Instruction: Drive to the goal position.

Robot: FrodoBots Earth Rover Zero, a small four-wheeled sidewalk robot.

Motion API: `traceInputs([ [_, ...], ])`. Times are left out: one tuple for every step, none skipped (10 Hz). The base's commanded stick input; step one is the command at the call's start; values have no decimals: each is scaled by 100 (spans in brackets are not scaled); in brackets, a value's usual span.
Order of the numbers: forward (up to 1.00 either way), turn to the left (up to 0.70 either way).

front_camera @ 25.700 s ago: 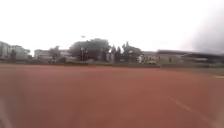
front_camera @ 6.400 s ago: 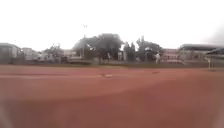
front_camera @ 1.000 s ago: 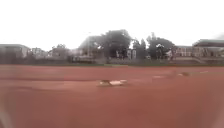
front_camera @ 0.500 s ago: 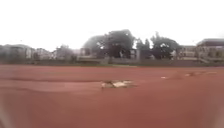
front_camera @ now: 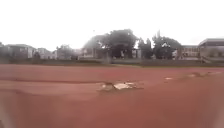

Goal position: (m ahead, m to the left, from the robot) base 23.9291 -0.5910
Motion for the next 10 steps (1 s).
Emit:
traceInputs([
  [70, 0],
  [70, 0],
  [70, 0],
  [70, 0],
  [70, 0],
  [70, 0],
  [70, 0],
  [70, 0],
  [70, 0],
  [70, 0],
])
